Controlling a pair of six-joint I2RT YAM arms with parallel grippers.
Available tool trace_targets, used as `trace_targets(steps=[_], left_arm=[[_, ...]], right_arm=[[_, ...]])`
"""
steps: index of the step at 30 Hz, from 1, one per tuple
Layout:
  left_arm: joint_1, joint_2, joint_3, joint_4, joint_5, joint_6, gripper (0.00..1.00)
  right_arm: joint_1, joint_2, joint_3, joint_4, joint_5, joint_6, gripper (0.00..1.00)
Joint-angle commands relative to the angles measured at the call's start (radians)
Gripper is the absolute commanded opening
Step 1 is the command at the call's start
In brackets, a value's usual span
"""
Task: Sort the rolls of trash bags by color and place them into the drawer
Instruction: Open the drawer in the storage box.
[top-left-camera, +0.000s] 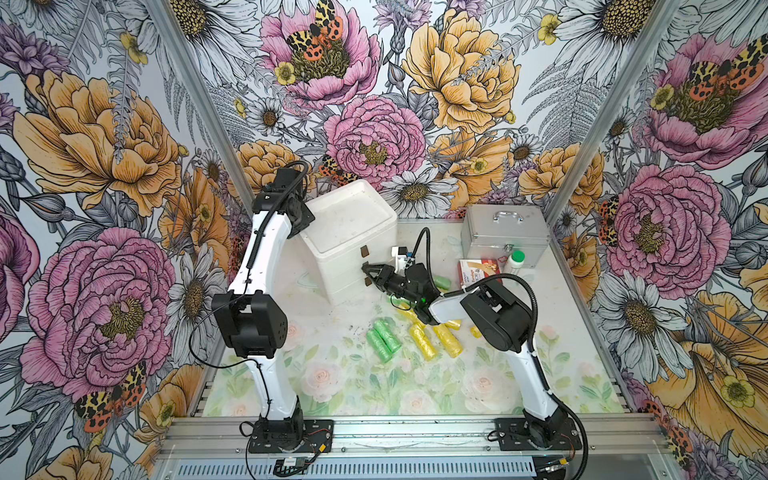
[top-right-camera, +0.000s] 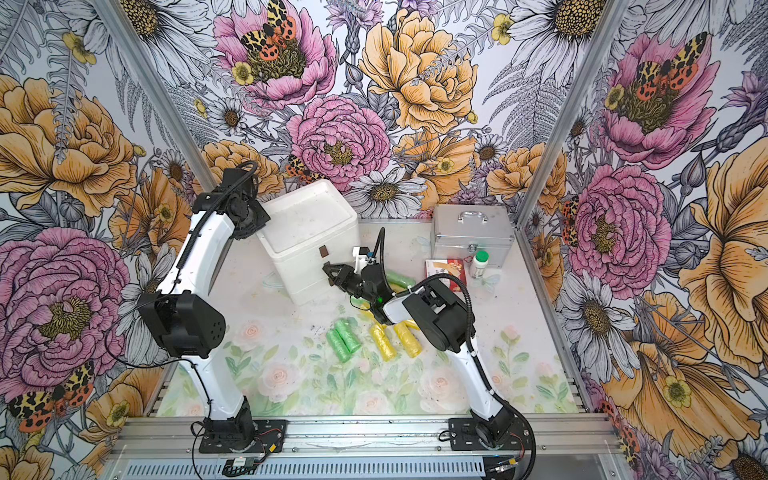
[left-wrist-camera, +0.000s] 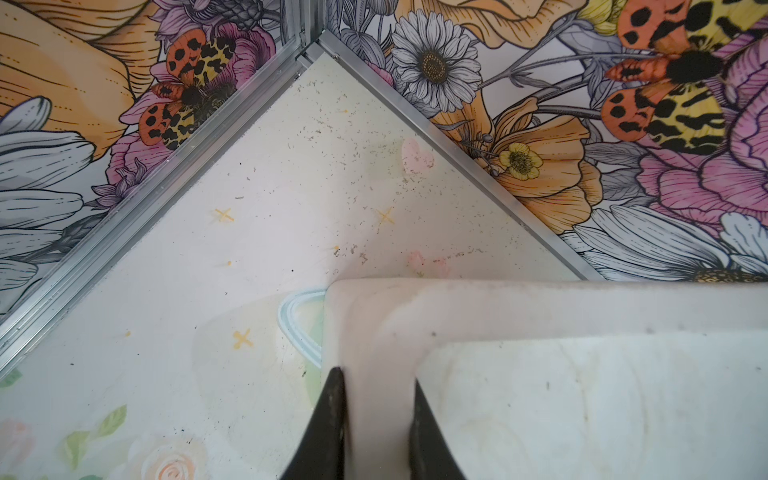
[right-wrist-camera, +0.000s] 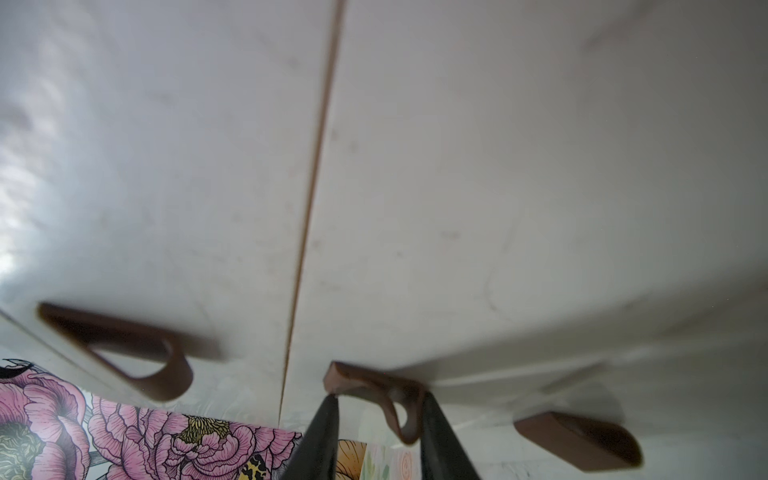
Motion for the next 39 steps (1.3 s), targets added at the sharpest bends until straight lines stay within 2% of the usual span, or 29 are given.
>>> trace_targets(steps=[1,3,4,13,24,39], left_arm=[[-0.051,0.078,-0.061,-0.034,0.317,-0.158,0.0],[-0.052,0.08,-0.06,-0.033,0.319,-0.158,0.0],[-0.052,0.08,-0.059,-0.033,0.318,-0.158,0.0],[-0.055,0.08,-0.06,-0.033,0.309,-0.16,0.0],[-0.062,0.092,-0.036,-0.034,0.311,-0.165,0.0],[-0.053,0.111,-0.017,-0.035,0.314,-0.169,0.0]], right_arm=[[0.009,-0.003,0.015,0.104,0.018,0.0,0.2],[0.006,-0.011,-0.007,0.112,0.025,0.0,0.01],[0.005,-0.013,-0.015,0.113,0.025,0.001,0.0],[-0.002,-0.104,-0.169,0.128,0.023,-0.005,0.0],[0.003,-0.314,-0.432,0.057,0.007,-0.062,0.0],[0.024,-0.459,-0.551,-0.08,0.022,-0.113,0.0]])
